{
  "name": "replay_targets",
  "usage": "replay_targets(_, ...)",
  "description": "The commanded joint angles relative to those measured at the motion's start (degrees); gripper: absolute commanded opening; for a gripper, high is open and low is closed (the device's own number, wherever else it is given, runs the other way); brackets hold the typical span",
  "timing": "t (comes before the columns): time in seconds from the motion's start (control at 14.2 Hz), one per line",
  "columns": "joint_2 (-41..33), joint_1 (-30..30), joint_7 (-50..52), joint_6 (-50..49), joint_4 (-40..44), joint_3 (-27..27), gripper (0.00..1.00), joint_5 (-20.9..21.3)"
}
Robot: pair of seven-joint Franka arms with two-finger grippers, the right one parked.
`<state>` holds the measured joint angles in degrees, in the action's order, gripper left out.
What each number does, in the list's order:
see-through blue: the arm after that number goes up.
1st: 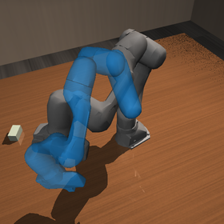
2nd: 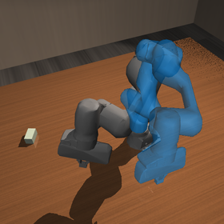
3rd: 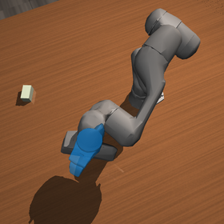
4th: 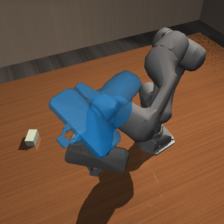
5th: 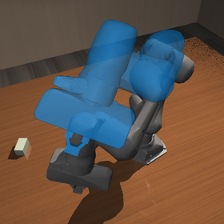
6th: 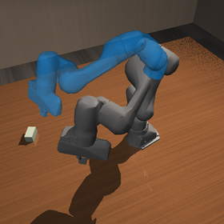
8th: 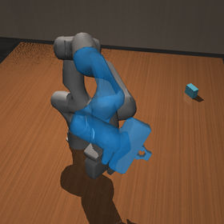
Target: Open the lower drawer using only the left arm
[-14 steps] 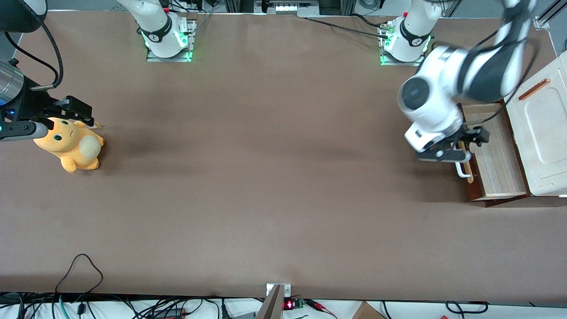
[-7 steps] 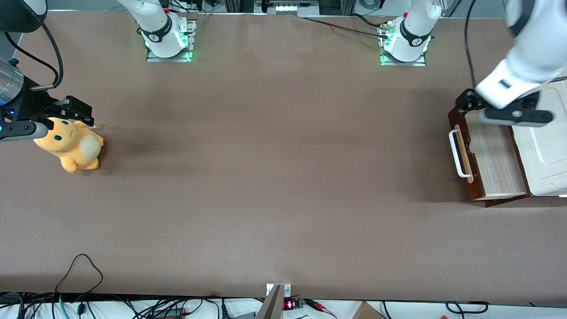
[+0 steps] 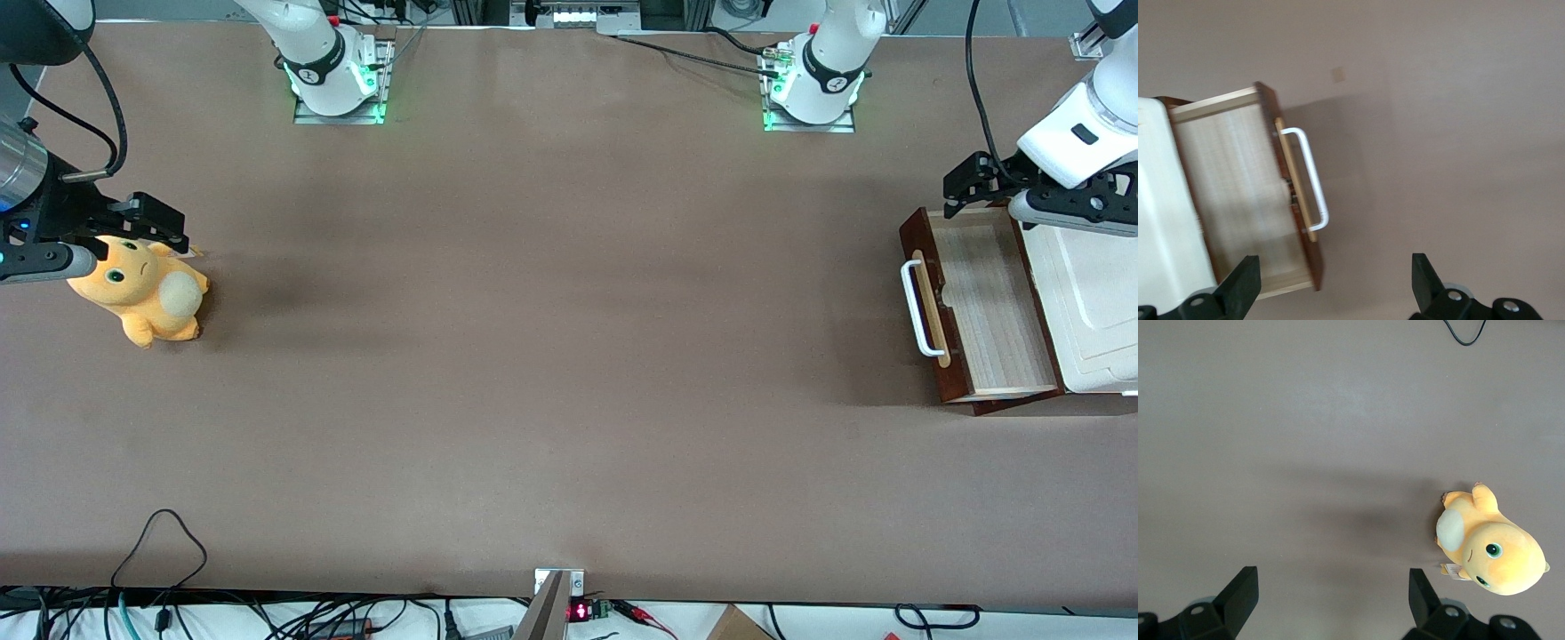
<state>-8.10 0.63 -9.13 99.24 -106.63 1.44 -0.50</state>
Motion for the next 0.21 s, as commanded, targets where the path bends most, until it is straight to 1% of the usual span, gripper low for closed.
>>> replay_targets(0.0,0.36,-0.02,-1.15,-1.33,1.07,-1.53,1.0,-3.02)
replay_targets(0.14,0.36,-0.02,-1.06,-1.42,1.07,-1.53,1.0,-3.01)
